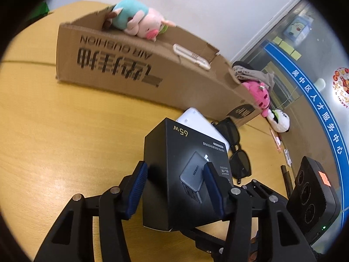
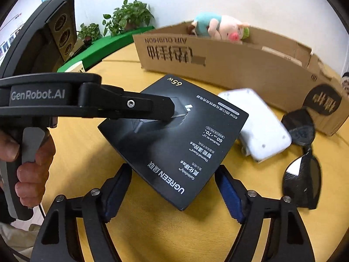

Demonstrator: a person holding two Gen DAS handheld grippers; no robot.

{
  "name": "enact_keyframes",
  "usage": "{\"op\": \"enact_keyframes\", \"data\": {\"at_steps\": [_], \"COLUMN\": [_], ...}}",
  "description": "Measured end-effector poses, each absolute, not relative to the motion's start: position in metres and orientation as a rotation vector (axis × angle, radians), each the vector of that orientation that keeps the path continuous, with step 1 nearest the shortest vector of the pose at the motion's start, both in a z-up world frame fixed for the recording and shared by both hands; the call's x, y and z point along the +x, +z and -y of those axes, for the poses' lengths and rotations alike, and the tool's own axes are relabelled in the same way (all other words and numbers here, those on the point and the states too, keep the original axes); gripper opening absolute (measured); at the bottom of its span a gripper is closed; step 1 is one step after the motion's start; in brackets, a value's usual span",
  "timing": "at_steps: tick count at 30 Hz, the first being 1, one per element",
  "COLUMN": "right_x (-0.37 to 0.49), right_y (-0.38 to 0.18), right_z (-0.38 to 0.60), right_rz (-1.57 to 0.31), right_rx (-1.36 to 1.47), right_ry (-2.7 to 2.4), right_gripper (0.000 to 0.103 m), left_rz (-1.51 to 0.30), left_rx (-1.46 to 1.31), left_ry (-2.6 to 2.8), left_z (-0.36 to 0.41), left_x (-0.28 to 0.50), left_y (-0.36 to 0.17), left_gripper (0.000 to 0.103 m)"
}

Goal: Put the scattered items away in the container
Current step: 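Lift the charger box with the left gripper and carry it over the box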

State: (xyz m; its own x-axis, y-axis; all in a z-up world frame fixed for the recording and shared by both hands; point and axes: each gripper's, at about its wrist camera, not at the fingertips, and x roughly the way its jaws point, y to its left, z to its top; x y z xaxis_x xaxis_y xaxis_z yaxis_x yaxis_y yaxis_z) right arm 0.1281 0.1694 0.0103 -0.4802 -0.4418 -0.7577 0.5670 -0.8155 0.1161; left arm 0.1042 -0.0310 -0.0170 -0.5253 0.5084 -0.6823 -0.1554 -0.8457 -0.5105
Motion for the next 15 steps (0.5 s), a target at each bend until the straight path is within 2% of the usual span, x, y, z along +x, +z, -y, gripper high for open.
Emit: {"op": "enact_keyframes", "data": {"at_steps": [15], "right_x": [0.139], "right_y": [0.076], "right_z": [-0.173], "right_rz": [-0.225], "right_rx": [0.901], "right_ry": [-2.424], "right_gripper": [0.082], "left_rz": [0.391], "left_rx": [-1.010], "left_ry": [2.470], "left_z": [0.014], "left_x": [0.110], "left_y": [0.056], "left_gripper": [0.047]}}
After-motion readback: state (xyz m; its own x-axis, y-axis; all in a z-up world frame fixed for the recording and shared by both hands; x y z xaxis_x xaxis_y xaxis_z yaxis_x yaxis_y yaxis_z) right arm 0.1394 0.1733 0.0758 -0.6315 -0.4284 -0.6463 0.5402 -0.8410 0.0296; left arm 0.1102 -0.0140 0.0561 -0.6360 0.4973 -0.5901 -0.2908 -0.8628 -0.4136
